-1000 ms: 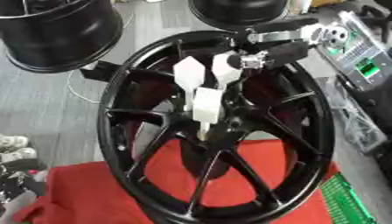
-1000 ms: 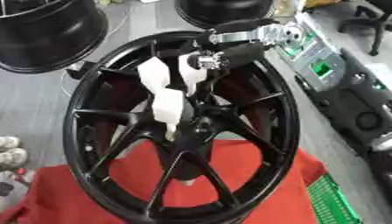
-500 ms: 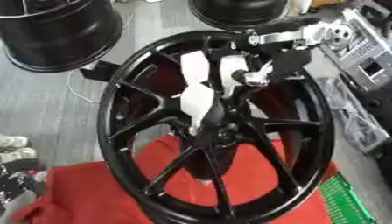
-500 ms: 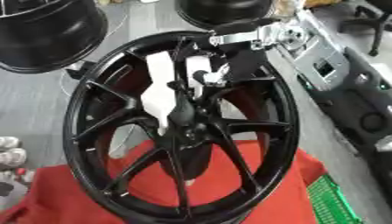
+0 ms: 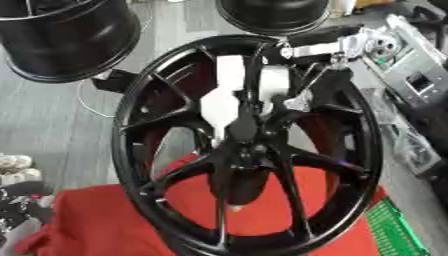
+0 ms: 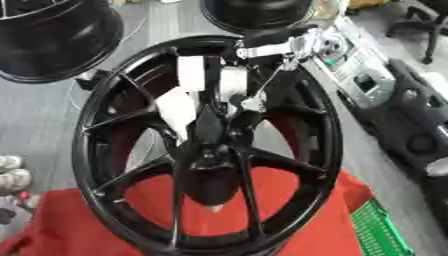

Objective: Pull the pin out of the wheel hub.

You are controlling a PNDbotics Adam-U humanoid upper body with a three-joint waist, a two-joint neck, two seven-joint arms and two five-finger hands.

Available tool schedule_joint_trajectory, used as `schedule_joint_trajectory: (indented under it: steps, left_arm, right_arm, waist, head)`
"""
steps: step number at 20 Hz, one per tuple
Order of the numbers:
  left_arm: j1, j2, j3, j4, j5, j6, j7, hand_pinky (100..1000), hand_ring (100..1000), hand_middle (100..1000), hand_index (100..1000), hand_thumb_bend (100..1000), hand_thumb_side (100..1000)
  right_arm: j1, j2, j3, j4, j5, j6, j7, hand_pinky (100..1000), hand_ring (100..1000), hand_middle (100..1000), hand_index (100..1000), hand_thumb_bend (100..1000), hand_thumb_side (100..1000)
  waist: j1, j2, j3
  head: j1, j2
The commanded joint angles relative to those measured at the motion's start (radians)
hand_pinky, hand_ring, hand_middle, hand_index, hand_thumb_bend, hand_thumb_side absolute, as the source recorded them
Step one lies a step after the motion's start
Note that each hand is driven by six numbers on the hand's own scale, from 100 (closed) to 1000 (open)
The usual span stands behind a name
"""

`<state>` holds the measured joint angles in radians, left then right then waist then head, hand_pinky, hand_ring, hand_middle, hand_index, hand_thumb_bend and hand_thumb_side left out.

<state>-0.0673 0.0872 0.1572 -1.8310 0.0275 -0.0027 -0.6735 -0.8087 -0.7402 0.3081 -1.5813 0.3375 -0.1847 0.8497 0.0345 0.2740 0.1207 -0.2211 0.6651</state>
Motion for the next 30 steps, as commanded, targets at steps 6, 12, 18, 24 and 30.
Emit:
schedule_joint_trajectory:
  steps: [6, 12, 18, 24, 30]
  left_arm:
    - [-0.005, 0.008, 0.004, -0.016, 0.01, 0.001, -0.003, 688, 512, 691, 803, 100, 975]
    - [-0.005, 0.008, 0.004, -0.016, 0.01, 0.001, -0.003, 688, 512, 691, 801, 100, 975]
    - [-0.005, 0.008, 0.004, -0.015, 0.01, 0.002, -0.002, 688, 512, 691, 799, 100, 975]
    - [-0.006, 0.009, 0.005, -0.015, 0.011, 0.003, -0.002, 688, 511, 690, 796, 100, 974]
    - [-0.005, 0.012, 0.005, -0.014, 0.011, 0.006, -0.002, 688, 511, 690, 794, 102, 975]
  right_arm:
    - [-0.006, -0.008, -0.004, 0.003, 0.085, -0.005, -0.062, 321, 434, 450, 732, 100, 246]
    - [-0.003, -0.011, -0.008, 0.005, 0.105, -0.001, -0.105, 320, 446, 321, 568, 100, 243]
    - [-0.001, -0.013, -0.01, 0.004, 0.094, 0.0, -0.128, 300, 435, 250, 451, 100, 237]
    - [0.0, -0.019, -0.014, -0.005, 0.078, 0.004, -0.137, 289, 424, 233, 424, 100, 231]
    - [-0.006, -0.052, -0.031, -0.038, 0.01, 0.012, -0.132, 285, 427, 232, 425, 100, 218]
  waist:
    - [-0.001, -0.013, 0.0]
    - [-0.002, -0.014, -0.001]
    - [-0.001, -0.014, -0.003]
    - [-0.003, -0.017, -0.003]
    - [-0.009, -0.021, -0.004]
  head:
    - [0.004, -0.003]
    - [0.004, -0.002]
    - [0.005, -0.001]
    - [0.005, -0.002]
    - [0.009, -0.002]
